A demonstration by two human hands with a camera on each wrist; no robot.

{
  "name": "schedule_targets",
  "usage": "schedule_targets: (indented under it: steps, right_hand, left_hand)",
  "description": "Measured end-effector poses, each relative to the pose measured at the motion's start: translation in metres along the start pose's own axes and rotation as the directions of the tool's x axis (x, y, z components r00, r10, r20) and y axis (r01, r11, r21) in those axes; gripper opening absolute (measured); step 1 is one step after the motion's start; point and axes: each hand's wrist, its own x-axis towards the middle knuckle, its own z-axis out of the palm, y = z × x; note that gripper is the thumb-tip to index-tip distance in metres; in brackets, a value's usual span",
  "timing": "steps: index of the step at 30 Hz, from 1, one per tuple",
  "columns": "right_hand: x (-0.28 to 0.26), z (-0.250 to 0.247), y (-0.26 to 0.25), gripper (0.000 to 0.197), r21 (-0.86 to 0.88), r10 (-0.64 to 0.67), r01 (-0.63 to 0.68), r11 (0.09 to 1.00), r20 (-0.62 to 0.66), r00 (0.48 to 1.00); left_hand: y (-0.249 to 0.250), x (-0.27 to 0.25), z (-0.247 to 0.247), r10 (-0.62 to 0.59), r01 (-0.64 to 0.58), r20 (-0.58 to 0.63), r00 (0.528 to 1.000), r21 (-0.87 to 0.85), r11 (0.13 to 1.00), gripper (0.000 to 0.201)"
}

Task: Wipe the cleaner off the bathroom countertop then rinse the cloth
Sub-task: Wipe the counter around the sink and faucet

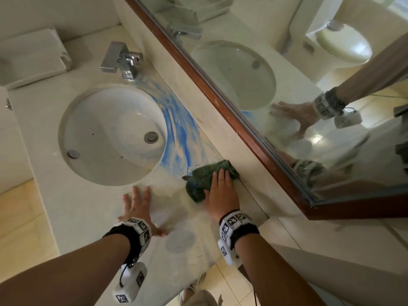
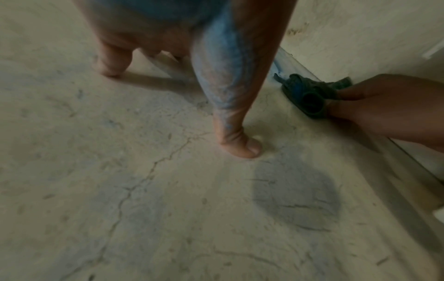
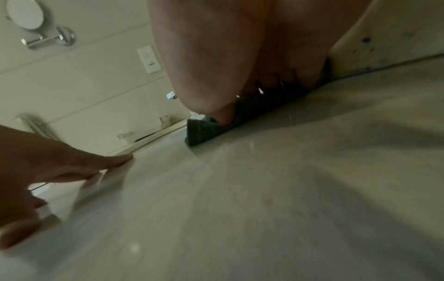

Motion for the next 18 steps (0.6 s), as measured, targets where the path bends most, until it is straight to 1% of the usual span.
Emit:
schedule_targets:
  steps: [2, 4, 6, 8, 11, 12, 13, 14, 16, 18]
  right_hand:
    - [-0.026, 0.01, 0.004, 0.064, 0.008, -0.016, 0.016, 1.0, 0.011, 1.0]
    - [-0.061, 0.025, 0.011, 0.058, 0.029, -0.012, 0.014, 0.999, -0.046, 0.999]
    - [-0.089, 0.037, 0.016, 0.056, 0.06, -0.026, 0.026, 0.998, -0.005, 1.0]
    - [-0.098, 0.044, 0.018, 0.061, 0.044, -0.041, 0.04, 0.998, 0.017, 0.999]
    - [-0.077, 0.03, 0.015, 0.06, 0.028, -0.047, 0.048, 0.998, -0.043, 0.998]
    - [-0.063, 0.021, 0.014, 0.058, 0.036, -0.071, 0.072, 0.997, -0.043, 0.997]
    - [-0.047, 0.013, 0.013, 0.058, 0.024, -0.11, 0.11, 0.994, -0.012, 0.994]
    - [-0.028, 0.005, 0.013, 0.059, 0.015, -0.137, 0.137, 0.99, -0.019, 0.99]
    - [0.005, -0.005, 0.01, 0.061, 0.029, -0.129, 0.13, 0.991, -0.054, 0.99]
    - [0.02, -0.012, 0.005, 0.061, 0.019, -0.113, 0.115, 0.993, -0.074, 0.991]
  left_hand:
    - [-0.001, 0.0, 0.001, 0.002, -0.002, -0.001, 1.0, 0.002, 1.0, 0.157]
    - [-0.002, 0.001, 0.001, 0.005, -0.005, 0.001, 1.0, -0.007, 1.0, 0.157]
    - [-0.002, 0.001, 0.001, 0.002, -0.002, 0.005, 1.0, -0.011, 1.0, 0.157]
    - [-0.001, 0.001, 0.0, -0.004, 0.004, 0.014, 1.0, -0.007, 1.0, 0.157]
    - [0.001, 0.001, -0.001, -0.008, 0.008, 0.023, 1.0, -0.004, 1.0, 0.156]
    - [0.002, 0.001, -0.001, -0.01, 0.01, 0.026, 1.0, -0.003, 1.0, 0.155]
    - [0.003, 0.0, -0.001, -0.014, 0.014, 0.028, 1.0, -0.003, 1.0, 0.155]
    - [0.003, 0.0, -0.002, -0.018, 0.018, 0.029, 0.999, 0.0, 1.0, 0.154]
    - [0.004, -0.002, -0.003, -0.023, 0.022, 0.03, 0.999, 0.013, 1.0, 0.154]
    - [0.004, -0.003, -0.003, -0.022, 0.022, 0.026, 0.999, 0.027, 0.999, 0.155]
